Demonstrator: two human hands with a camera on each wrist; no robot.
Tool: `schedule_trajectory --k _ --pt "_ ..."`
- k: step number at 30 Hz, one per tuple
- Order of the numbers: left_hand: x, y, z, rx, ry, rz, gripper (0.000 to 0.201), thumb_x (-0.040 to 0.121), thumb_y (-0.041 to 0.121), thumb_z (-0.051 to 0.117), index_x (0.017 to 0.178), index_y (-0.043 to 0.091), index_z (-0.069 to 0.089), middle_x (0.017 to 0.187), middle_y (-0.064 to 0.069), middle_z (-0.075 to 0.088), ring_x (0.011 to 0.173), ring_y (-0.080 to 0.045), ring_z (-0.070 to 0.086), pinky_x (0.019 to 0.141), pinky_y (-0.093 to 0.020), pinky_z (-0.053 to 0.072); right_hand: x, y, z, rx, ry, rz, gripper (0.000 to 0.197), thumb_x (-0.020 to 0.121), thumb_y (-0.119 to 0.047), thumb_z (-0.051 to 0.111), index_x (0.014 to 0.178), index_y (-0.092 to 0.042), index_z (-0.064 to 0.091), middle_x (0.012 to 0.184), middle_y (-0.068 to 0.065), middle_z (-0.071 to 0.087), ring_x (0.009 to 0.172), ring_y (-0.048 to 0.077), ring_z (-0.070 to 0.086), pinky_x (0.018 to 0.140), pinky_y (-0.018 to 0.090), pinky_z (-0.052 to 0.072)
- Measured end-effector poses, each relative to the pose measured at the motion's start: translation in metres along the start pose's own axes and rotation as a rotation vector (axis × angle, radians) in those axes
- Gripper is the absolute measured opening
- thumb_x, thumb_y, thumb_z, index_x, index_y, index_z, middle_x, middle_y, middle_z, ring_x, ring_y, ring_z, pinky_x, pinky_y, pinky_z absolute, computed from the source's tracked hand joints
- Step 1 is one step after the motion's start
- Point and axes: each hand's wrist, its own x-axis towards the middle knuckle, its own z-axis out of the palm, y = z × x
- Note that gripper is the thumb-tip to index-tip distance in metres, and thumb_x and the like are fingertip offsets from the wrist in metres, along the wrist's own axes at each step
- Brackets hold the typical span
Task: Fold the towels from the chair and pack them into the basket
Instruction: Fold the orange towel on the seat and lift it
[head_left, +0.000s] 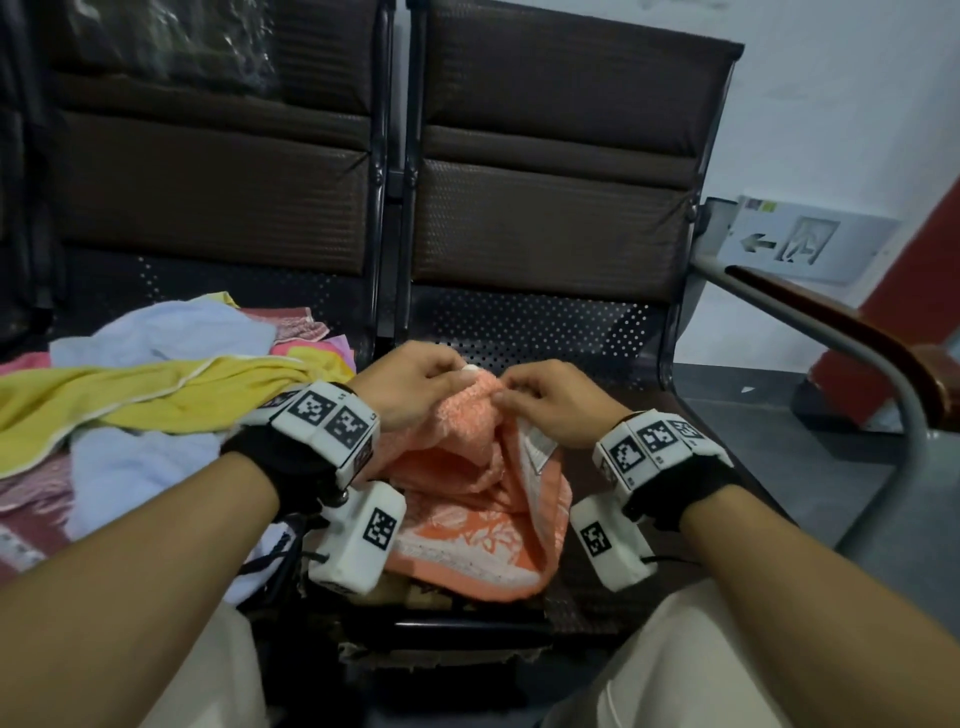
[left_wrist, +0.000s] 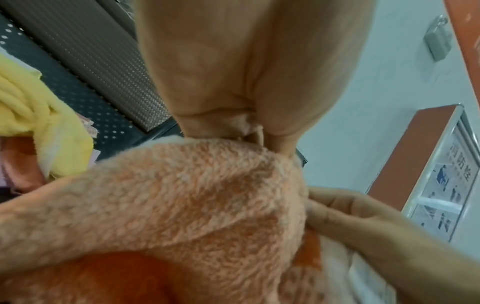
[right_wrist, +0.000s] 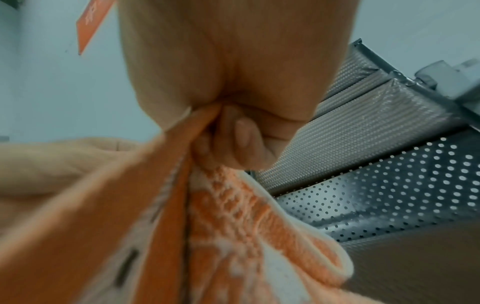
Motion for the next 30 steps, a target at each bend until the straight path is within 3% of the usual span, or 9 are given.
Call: schedule_trajectory --k 5,8,11,14,18,20,25,28,30 --pt "-0.002 -0.011 -0.003 -0.003 -0.016 -0.003 0.011 0.081 0.026 0.071 0.088 0.020 0.065 0.088 -0.001 0.069 0.082 -0.011 0.062 0.079 -0.031 0.049 0.003 0.002 -0.008 0.299 0.355 0.042 0.031 0.097 -0.021 0.052 0.066 -0.020 0.060 0.063 -0.008 0.060 0.060 0.004 0.054 0.064 0.028 0.043" --pt "-0.003 -0.021 -0.003 0.282 0.021 -0.091 0.018 0.082 0.029 0.069 0.070 0.029 0.056 0.079 0.002 0.064 0.082 -0.017 0.062 0.073 -0.029 0.047 0.004 0.005 -0.016 0.419 0.582 0.118 0.035 0.098 -0.022 0.049 0.064 -0.021 0.054 0.061 -0.006 0.053 0.058 0.008 0.048 0.062 0.029 0.039" --pt "-0.005 -0.030 -0.004 0.414 0.007 -0.195 0.026 0.087 0.034 0.061 0.070 0.014 0.060 0.078 -0.005 0.066 0.080 -0.021 0.062 0.068 -0.029 0.044 0.003 0.014 -0.025 0.494 0.743 0.227 0.035 0.099 -0.028 0.046 0.068 -0.014 0.056 0.064 -0.002 0.054 0.063 0.012 0.051 0.063 0.032 0.041" --pt "-0.004 -0.028 -0.009 0.425 0.023 -0.215 0.032 0.089 0.037 0.059 0.065 0.016 0.056 0.069 -0.004 0.061 0.070 -0.019 0.058 0.061 -0.028 0.039 -0.001 0.025 -0.027 0.425 0.824 0.335 0.034 0.098 -0.031 0.046 0.073 -0.010 0.057 0.071 0.001 0.057 0.073 0.016 0.053 0.072 0.034 0.045" --pt "0.005 -0.006 -0.013 0.286 0.124 -0.190 0.036 0.081 0.041 0.068 0.063 0.012 0.058 0.061 -0.003 0.056 0.061 -0.015 0.051 0.057 -0.027 0.037 -0.005 0.034 -0.014 0.427 0.703 0.476 0.012 0.089 -0.028 0.060 0.095 -0.019 0.058 0.102 0.011 0.066 0.093 0.028 0.062 0.087 0.042 0.050" --pt "0.008 0.008 -0.013 0.098 0.166 -0.223 0.040 0.072 0.045 0.076 0.060 0.012 0.056 0.051 -0.003 0.057 0.046 -0.011 0.053 0.046 -0.020 0.040 -0.005 0.033 -0.011 0.429 0.661 0.482 0.010 0.086 -0.026 0.064 0.093 -0.022 0.058 0.101 0.010 0.066 0.096 0.030 0.062 0.090 0.047 0.050" --pt "0.013 0.023 -0.016 -0.225 0.297 -0.311 0.044 0.067 0.044 0.079 0.052 0.014 0.050 0.033 0.009 0.044 0.029 -0.002 0.040 0.032 -0.012 0.034 -0.006 0.017 -0.013 0.688 0.509 0.302 0.010 0.085 -0.015 0.067 0.078 -0.022 0.068 0.061 -0.009 0.065 0.065 0.011 0.065 0.066 0.035 0.058" --pt "0.010 0.025 -0.014 -0.362 0.233 -0.378 0.034 0.075 0.037 0.075 0.072 0.004 0.065 0.041 0.004 0.051 0.033 -0.005 0.047 0.033 -0.015 0.038 -0.009 0.013 -0.011 0.772 0.310 0.226 0.026 0.082 0.006 0.062 0.097 -0.015 0.064 0.066 -0.011 0.070 0.065 0.003 0.067 0.061 0.021 0.056" --pt "0.008 0.022 -0.012 -0.435 0.184 -0.384 0.032 0.081 0.028 0.070 0.092 -0.002 0.069 0.056 -0.002 0.061 0.047 -0.010 0.056 0.045 -0.021 0.051 -0.013 0.014 -0.010 0.496 0.202 0.233 0.032 0.078 0.006 0.066 0.102 -0.016 0.063 0.071 -0.015 0.070 0.071 -0.004 0.066 0.064 0.010 0.050"
